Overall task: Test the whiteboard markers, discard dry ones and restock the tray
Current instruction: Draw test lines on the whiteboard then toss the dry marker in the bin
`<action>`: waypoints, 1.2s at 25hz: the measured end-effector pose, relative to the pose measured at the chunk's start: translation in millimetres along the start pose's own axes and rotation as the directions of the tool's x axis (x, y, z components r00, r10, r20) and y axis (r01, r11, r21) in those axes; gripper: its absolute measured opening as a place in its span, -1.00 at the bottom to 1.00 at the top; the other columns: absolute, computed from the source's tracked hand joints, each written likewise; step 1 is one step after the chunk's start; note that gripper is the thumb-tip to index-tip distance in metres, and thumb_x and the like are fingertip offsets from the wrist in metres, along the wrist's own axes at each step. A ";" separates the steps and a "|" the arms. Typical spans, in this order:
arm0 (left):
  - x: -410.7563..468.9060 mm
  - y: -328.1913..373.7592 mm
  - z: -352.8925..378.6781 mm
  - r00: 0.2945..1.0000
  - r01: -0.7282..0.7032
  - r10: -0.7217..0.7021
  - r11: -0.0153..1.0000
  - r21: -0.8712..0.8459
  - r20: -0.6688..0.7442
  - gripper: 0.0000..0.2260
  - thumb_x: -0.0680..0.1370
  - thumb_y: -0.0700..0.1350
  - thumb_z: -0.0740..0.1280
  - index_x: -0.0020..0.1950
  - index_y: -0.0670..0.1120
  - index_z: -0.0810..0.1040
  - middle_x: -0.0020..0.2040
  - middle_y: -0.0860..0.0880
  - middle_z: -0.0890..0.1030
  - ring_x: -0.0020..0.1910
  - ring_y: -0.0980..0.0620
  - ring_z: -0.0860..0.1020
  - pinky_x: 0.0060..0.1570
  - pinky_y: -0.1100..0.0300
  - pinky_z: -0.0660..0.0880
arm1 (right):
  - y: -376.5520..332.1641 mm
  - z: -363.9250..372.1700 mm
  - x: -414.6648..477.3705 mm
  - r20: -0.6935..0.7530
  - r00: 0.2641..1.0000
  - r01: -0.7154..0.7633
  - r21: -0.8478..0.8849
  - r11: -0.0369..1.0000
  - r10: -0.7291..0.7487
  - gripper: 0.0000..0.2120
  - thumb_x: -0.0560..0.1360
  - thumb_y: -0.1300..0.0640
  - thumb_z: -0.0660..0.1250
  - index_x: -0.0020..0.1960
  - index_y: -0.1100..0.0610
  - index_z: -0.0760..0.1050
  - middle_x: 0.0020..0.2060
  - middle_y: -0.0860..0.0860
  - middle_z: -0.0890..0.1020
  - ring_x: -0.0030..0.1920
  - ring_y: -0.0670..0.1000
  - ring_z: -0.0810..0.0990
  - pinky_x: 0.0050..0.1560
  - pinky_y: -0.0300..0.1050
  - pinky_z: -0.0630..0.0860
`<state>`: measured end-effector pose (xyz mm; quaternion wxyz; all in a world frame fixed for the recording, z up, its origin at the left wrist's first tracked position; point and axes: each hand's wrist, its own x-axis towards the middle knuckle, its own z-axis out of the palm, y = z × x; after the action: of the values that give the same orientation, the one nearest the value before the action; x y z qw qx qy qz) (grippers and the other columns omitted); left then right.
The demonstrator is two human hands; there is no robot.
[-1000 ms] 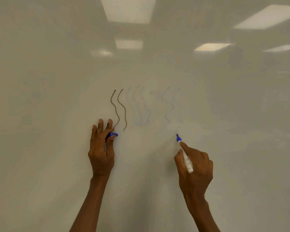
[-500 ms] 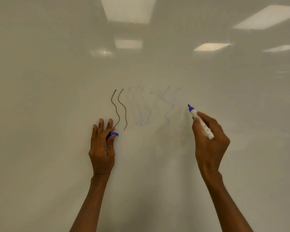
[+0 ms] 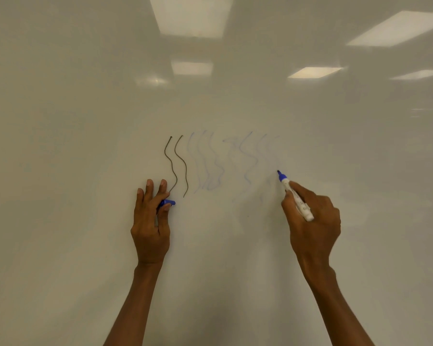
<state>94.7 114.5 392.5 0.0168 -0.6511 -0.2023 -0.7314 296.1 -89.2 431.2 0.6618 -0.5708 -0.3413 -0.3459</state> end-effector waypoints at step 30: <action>3.1 0.8 0.3 0.998 -0.056 0.056 0.998 -0.028 -0.007 -0.62 0.70 -0.02 0.15 0.29 -0.29 0.54 0.35 -0.20 0.54 0.47 -0.21 0.38 0.50 0.01 0.28 | -41.5 48.7 -33.6 -0.066 0.974 0.206 -0.122 0.971 -0.215 -0.80 0.43 0.15 0.47 0.06 0.07 0.66 -0.33 -0.05 0.61 -0.34 0.01 0.55 -0.28 0.00 0.45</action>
<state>94.7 114.6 395.8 0.0287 -0.6545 -0.1737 -0.7353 240.5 -43.1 429.8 0.6004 -0.5542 -0.3533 -0.4556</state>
